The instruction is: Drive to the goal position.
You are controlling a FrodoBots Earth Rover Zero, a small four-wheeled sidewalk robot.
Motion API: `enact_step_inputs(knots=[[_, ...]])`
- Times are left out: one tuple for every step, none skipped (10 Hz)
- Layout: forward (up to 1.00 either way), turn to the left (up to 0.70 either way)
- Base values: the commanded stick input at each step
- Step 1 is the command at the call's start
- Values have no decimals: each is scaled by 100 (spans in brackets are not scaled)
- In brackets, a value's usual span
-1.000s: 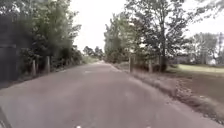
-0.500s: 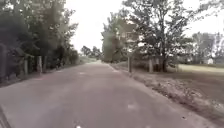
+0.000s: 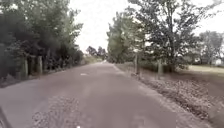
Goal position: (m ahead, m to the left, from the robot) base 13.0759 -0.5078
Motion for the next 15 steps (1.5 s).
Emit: enact_step_inputs(knots=[[100,-2],[100,-3],[100,-5],[100,-8],[100,-9],[100,-9],[100,-10],[100,-10],[100,-10],[100,-10],[100,-10],[100,-10],[100,-10],[100,-10],[100,-10]])
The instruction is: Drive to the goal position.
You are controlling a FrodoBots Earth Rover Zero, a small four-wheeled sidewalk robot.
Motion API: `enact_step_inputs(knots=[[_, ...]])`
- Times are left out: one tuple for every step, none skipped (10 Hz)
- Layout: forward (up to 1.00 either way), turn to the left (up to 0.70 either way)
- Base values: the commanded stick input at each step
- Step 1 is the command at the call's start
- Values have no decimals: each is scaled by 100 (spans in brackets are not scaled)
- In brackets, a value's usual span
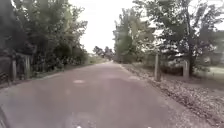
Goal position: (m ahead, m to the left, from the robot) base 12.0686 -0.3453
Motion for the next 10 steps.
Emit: enact_step_inputs(knots=[[100,-10],[100,-6],[100,-5],[100,-4],[100,-3],[100,-1],[100,0],[100,0],[100,0],[100,0]])
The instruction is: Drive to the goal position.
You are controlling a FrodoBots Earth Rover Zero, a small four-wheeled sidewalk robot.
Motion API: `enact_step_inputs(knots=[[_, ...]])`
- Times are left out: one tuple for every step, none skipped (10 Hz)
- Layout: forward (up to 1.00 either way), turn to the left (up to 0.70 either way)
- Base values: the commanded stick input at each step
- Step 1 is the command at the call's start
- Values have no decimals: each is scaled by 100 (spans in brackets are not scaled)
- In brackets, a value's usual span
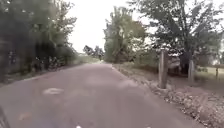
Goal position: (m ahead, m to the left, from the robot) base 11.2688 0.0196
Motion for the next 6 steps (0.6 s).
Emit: enact_step_inputs(knots=[[100,0],[100,0],[100,0],[100,0],[100,0],[100,0]])
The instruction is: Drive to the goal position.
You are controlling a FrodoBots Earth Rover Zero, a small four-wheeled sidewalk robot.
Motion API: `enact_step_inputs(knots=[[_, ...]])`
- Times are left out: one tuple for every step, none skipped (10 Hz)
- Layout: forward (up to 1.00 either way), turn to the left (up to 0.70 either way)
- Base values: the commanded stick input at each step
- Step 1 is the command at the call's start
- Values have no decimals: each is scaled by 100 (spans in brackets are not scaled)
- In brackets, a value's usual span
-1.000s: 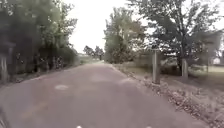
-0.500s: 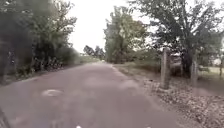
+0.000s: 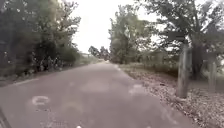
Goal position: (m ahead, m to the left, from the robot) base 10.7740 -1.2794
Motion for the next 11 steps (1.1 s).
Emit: enact_step_inputs(knots=[[100,0],[100,0],[100,0],[100,0],[100,0],[100,-4],[100,-8],[100,-11],[100,-15],[100,-15],[100,-15]])
